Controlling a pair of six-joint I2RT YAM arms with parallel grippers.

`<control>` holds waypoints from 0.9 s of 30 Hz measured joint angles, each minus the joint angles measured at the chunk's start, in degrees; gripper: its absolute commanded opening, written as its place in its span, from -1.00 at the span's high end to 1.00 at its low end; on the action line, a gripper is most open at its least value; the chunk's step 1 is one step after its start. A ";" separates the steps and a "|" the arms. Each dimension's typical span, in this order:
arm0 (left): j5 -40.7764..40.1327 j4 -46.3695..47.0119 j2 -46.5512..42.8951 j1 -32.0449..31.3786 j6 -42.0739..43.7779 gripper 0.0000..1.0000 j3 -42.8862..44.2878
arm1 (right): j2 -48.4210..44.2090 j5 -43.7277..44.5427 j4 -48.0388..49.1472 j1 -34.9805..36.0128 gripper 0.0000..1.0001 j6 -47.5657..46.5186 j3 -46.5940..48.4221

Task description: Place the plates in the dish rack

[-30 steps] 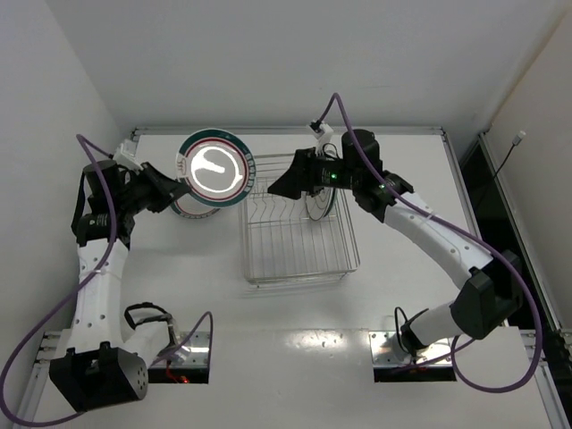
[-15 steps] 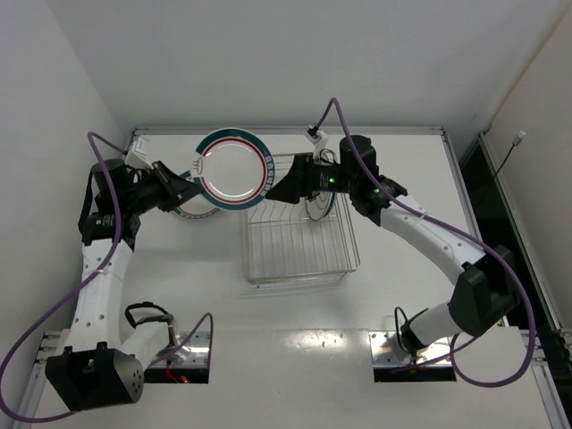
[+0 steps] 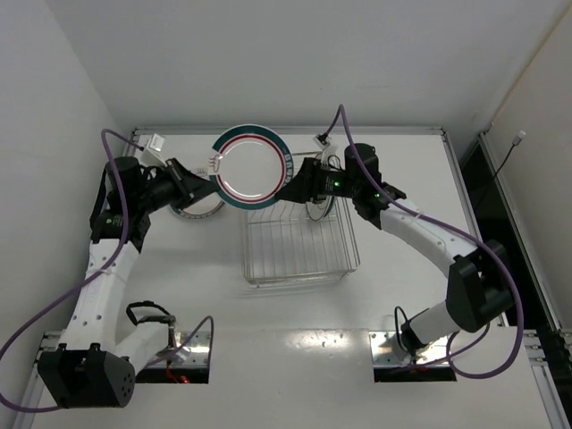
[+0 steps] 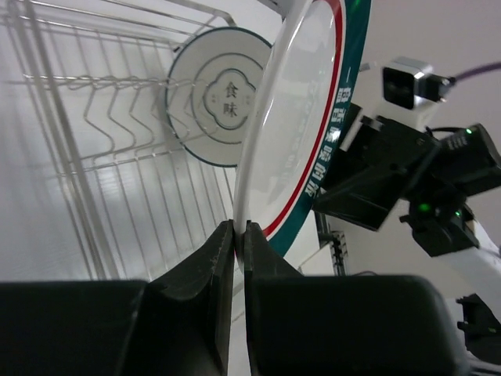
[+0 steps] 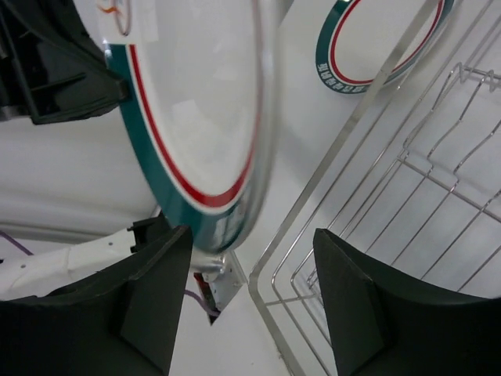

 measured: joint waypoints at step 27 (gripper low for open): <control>-24.46 -16.83 -0.17 -3.52 4.37 -0.26 1.07 | -3.15 41.48 -31.67 -2.43 1.00 -0.02 9.99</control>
